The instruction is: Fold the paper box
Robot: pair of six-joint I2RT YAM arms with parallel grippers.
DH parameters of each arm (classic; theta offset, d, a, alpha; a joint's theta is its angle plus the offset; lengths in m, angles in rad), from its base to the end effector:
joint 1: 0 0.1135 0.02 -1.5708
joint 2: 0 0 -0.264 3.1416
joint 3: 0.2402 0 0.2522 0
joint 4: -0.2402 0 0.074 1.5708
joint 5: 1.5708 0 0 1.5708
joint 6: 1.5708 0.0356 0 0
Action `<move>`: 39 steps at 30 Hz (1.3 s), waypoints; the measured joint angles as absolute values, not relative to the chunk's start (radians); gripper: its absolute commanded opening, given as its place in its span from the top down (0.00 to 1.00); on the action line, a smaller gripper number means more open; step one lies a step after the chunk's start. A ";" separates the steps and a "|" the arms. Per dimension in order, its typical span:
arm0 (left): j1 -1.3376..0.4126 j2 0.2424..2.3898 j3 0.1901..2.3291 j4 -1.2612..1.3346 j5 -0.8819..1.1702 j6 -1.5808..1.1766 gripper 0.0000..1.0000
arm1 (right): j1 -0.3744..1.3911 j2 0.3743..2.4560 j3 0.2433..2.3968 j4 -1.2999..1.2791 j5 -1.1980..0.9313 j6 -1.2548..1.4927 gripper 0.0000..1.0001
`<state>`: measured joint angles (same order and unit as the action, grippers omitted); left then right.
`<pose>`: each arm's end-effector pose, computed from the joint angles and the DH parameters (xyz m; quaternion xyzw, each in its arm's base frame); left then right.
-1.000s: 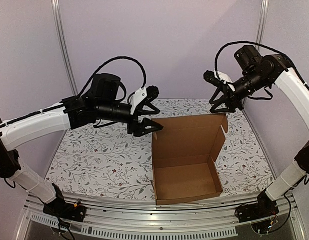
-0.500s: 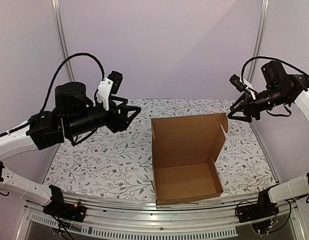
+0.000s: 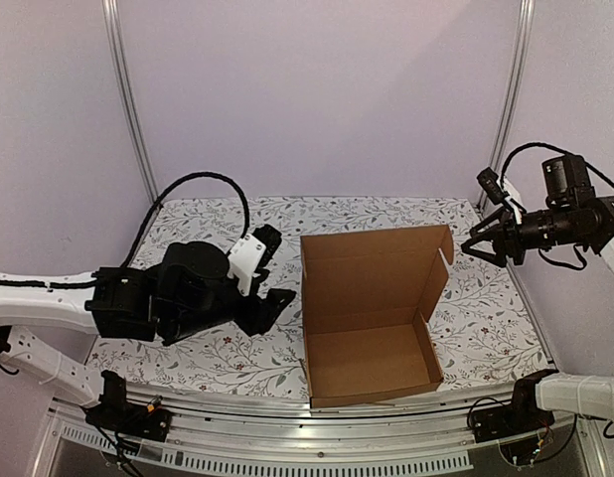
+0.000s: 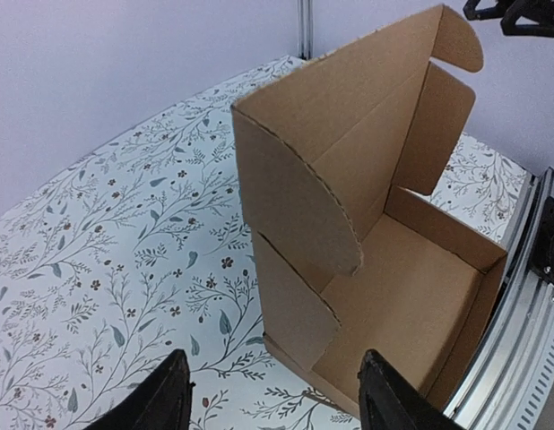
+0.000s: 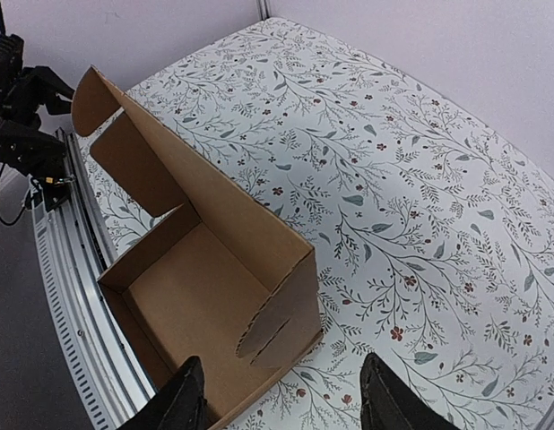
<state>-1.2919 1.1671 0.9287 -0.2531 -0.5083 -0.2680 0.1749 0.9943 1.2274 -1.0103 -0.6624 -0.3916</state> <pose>0.0885 -0.2463 0.3071 0.2941 0.7872 -0.1964 0.5053 0.1669 0.0517 0.3782 -0.3644 0.8023 0.2586 0.3958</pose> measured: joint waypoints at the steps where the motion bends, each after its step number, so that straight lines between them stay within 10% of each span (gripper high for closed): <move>1: -1.297 1.186 0.932 -0.253 -0.517 -0.274 0.37 | 0.167 0.997 1.220 -1.003 -0.663 -0.385 0.42; 39: -1.187 1.573 1.216 -0.201 -0.646 -0.279 0.39 | 0.136 1.208 1.185 -1.049 -0.821 -0.455 0.35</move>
<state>-1.1873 1.5730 1.2156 -0.2008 -0.6460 -0.2787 0.1360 1.2079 1.1851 -1.0492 -0.8207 -0.4545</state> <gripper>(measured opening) 0.614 0.657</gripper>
